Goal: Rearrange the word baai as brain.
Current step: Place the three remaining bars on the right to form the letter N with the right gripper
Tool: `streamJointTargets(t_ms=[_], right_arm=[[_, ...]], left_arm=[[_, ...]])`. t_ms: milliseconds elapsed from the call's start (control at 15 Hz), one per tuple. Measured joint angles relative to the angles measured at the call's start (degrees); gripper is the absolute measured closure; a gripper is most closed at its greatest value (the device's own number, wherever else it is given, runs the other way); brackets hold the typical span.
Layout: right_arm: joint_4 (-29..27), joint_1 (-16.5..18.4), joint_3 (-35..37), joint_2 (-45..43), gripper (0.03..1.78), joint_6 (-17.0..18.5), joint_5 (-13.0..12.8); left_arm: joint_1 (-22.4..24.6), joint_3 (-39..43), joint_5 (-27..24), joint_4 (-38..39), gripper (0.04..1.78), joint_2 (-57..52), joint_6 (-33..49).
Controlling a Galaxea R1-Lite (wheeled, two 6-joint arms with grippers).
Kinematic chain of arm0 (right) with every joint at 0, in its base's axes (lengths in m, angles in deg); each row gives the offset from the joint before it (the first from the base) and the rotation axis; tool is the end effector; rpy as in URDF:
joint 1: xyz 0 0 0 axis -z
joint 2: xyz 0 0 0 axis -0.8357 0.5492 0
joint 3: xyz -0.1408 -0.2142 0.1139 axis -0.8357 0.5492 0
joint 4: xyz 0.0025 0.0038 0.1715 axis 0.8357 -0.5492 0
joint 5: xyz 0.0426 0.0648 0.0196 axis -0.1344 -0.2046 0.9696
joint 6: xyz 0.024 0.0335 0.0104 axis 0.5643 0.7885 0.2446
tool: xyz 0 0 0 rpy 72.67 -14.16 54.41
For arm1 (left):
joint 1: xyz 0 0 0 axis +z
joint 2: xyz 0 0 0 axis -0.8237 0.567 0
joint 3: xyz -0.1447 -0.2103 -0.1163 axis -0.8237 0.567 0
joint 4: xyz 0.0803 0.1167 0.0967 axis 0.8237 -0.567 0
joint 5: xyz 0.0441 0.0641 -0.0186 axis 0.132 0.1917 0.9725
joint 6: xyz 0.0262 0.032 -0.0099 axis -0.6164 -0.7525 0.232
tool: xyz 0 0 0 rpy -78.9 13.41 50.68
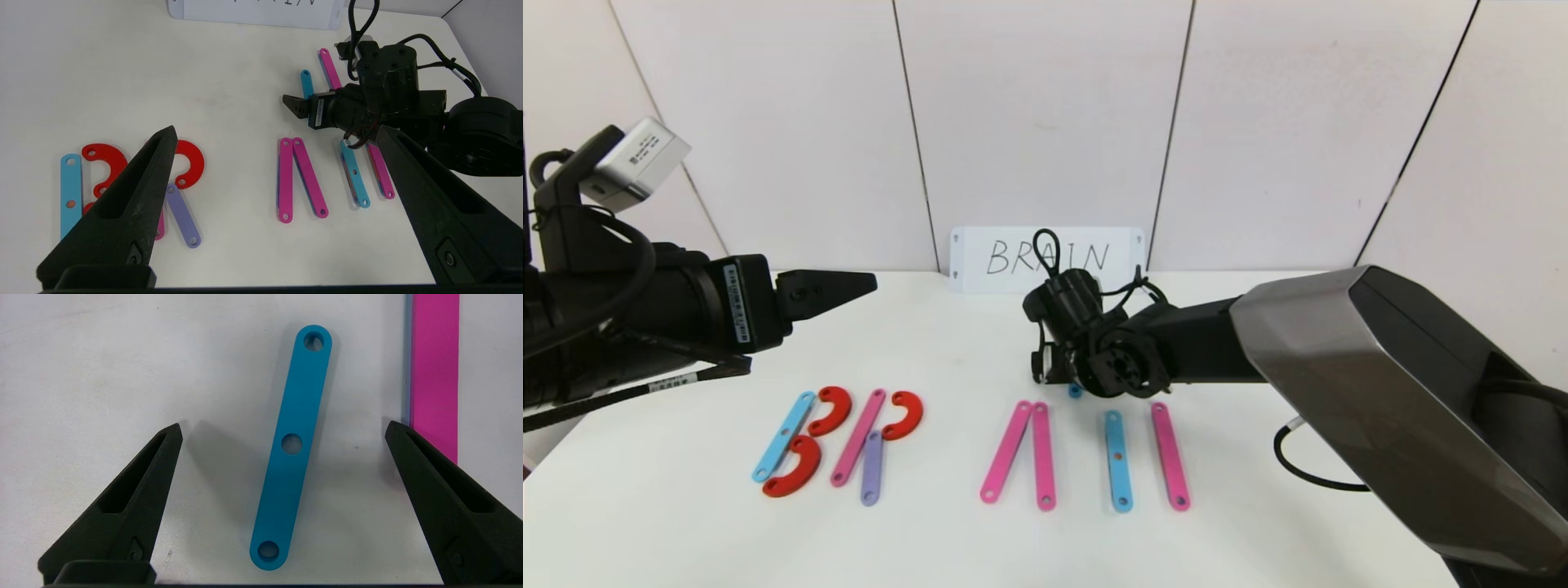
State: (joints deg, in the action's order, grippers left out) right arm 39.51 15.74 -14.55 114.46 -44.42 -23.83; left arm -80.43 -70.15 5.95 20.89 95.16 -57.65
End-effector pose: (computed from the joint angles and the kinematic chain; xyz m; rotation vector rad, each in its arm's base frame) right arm 0.3595 0.2872 0.0669 0.0161 0.7077 0.0766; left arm 0.1755 -0.0807 0.2554 -0.2737 0.3690 -0.3521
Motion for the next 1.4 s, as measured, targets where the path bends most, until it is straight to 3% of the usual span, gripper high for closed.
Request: streamJointTargets(t_ms=[133,333,667,800,1400], right_arm=[[0.0,-0.1,0.0,0.0,0.14,0.0,0.0],[0.0,-0.1,0.1,0.2,0.42,0.0,0.0],[0.0,-0.2,0.2,0.2,1.28,-0.3,0.0],[0.0,-0.2,0.3,0.2,1.51,-0.4,-0.1],[-0.4,0.7,0.0,-1.6,1.54,-1.9,-0.4]], left_arm=[[0.0,0.0,0.0,0.0,0.12,0.0,0.0],[0.0,0.0,0.0,0.0,0.12,0.0,0.0],[0.0,-0.1,0.0,0.0,0.12,-0.2,0.0],[0.0,-0.1,0.0,0.0,0.12,-0.2,0.0],[0.0,-0.1,0.0,0.0,0.12,-0.2,0.0]])
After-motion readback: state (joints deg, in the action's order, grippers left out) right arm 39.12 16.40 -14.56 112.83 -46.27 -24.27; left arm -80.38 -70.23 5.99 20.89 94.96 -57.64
